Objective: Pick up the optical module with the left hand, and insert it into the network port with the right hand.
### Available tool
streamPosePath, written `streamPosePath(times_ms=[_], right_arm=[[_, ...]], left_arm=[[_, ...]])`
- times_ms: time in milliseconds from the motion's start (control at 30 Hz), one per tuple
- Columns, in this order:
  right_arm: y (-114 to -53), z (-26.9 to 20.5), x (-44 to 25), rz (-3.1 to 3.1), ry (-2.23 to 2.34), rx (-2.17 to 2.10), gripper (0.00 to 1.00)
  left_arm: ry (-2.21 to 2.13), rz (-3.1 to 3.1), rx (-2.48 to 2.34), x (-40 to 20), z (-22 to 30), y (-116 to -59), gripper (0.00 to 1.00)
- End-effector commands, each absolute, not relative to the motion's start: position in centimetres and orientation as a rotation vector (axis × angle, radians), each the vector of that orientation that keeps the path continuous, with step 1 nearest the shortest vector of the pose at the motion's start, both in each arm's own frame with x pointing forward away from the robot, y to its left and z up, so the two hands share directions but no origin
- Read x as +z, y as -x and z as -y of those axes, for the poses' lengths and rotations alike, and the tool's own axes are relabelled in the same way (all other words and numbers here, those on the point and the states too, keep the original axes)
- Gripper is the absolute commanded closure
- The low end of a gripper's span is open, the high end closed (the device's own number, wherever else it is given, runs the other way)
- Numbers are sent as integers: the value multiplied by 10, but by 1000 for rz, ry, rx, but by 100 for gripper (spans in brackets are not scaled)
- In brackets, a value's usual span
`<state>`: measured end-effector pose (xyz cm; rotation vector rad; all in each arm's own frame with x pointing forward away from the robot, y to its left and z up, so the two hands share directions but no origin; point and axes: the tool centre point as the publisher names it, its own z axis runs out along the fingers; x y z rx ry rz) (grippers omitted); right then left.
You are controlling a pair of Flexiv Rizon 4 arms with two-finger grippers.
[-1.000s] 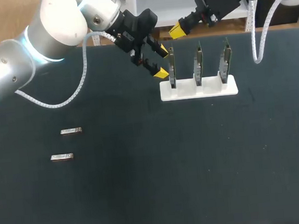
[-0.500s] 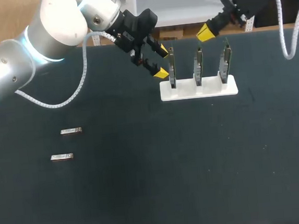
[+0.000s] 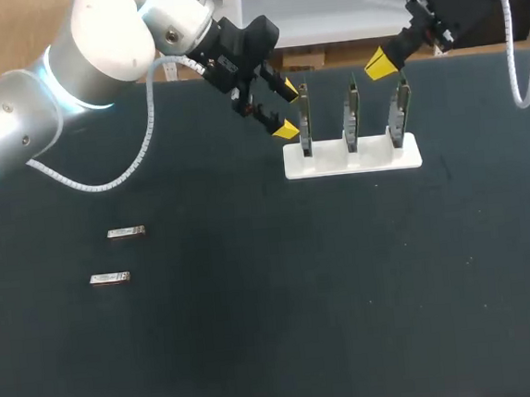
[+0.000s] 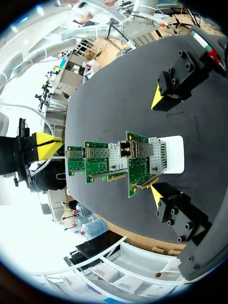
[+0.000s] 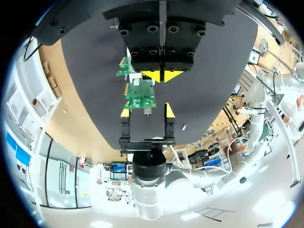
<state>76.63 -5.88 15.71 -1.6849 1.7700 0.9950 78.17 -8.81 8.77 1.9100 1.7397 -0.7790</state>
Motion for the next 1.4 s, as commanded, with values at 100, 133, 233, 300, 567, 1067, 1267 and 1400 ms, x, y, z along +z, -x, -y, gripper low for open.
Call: streamPosePath(times_ms=[100,133,233,300,567,1067,1267,1400], right_arm=[[-768,60,150,-1775,1647,1010,100],[-768,60,148,-1774,1648,1014,100],[-768,59,146,-1773,1652,1018,100],[-769,60,145,-1776,1648,1019,100],[-773,63,144,-1785,1621,1022,100],[-780,65,142,-1799,1611,1014,100],[-782,63,142,-1823,1602,986,0],[-782,63,142,-1823,1602,986,0]], left_arm=[[-1915,-1740,-781,88,89,-784,0],[-1915,-1740,-781,88,89,-784,0],[-1915,-1740,-781,88,89,-784,0],[-1915,-1740,-781,88,89,-784,0],[-1915,-1740,-781,88,89,-784,0],[-1915,-1740,-781,88,89,-784,0],[-1915,-1740,-781,88,89,-784,0],[-1915,-1740,-781,88,89,-784,0]])
